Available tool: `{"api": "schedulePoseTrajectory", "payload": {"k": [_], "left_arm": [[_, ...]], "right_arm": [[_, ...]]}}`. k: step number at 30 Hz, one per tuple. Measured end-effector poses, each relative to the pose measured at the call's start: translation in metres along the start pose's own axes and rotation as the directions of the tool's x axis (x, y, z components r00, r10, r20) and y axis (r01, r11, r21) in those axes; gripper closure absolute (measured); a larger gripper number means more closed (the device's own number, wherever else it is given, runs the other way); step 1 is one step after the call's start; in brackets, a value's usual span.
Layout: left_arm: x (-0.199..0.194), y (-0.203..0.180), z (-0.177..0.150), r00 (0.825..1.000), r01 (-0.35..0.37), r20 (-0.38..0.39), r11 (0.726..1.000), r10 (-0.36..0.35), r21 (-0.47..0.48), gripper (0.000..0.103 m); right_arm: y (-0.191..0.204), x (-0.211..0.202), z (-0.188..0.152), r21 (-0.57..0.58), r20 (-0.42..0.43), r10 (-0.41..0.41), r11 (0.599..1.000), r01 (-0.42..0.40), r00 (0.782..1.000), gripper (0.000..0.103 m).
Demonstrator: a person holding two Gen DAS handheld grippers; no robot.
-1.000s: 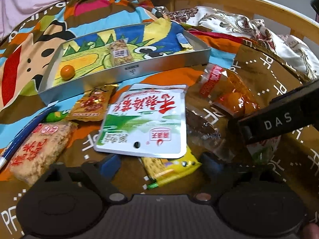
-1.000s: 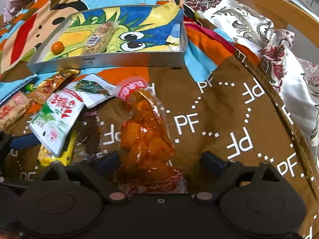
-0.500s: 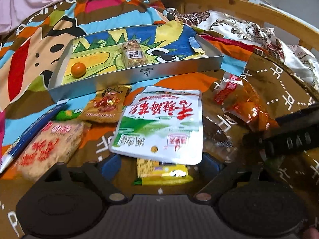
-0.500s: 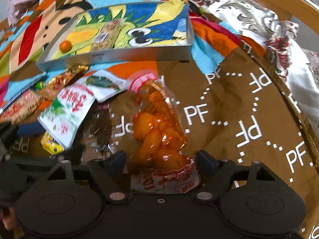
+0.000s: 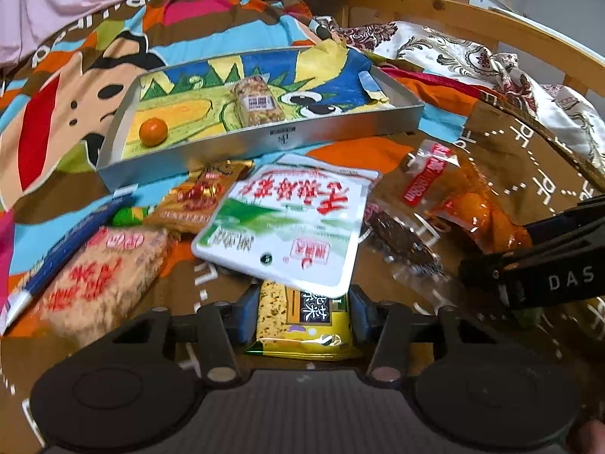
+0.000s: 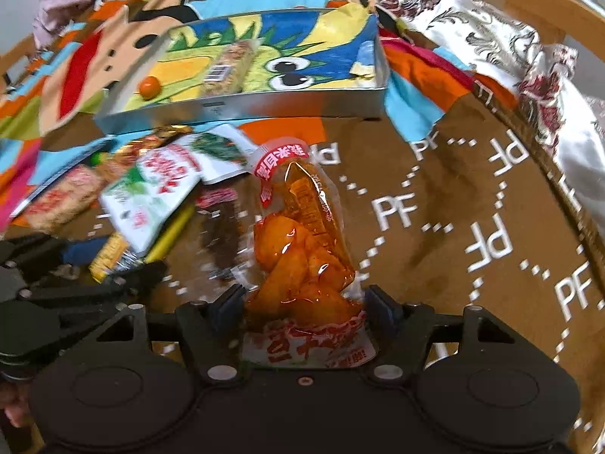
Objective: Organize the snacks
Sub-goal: 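Grasp the yellow-green biscuit pack with the left tool while the right tool lifts the bag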
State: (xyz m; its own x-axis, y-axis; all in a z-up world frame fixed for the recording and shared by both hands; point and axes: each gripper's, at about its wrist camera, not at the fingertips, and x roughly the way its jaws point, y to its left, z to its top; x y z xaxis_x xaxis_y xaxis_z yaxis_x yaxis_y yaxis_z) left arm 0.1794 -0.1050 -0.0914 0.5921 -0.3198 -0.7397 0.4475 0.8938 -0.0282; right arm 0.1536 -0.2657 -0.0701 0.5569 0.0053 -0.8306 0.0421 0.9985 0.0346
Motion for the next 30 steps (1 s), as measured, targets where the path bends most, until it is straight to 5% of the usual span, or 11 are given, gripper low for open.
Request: {"api": "schedulePoseTrajectory", "payload": {"k": [6,16,22,30], "left_arm": [[-0.020,0.000,-0.014,0.998,0.034,-0.060,0.999,-0.035,-0.007,0.050],[-0.003,0.000,-0.005,1.000,0.008,-0.023,1.000,-0.008,0.007,0.034],[-0.005,-0.006,-0.006,1.000,-0.005,-0.023,0.999,0.007,0.050,0.051],[-0.018,-0.004,-0.006,0.998,0.036,-0.049,0.999,-0.036,-0.002,0.051]], "right_arm": [[0.001,-0.002,-0.002,0.023,-0.013,0.037,0.999,-0.037,0.999,0.031],[0.014,0.009,-0.002,-0.062,-0.012,-0.020,0.998,0.020,1.000,0.021],[0.020,0.005,-0.006,-0.115,0.025,-0.058,0.992,0.060,0.998,0.033],[0.033,-0.014,-0.011,-0.202,0.138,-0.117,0.969,0.144,0.983,0.037]]}}
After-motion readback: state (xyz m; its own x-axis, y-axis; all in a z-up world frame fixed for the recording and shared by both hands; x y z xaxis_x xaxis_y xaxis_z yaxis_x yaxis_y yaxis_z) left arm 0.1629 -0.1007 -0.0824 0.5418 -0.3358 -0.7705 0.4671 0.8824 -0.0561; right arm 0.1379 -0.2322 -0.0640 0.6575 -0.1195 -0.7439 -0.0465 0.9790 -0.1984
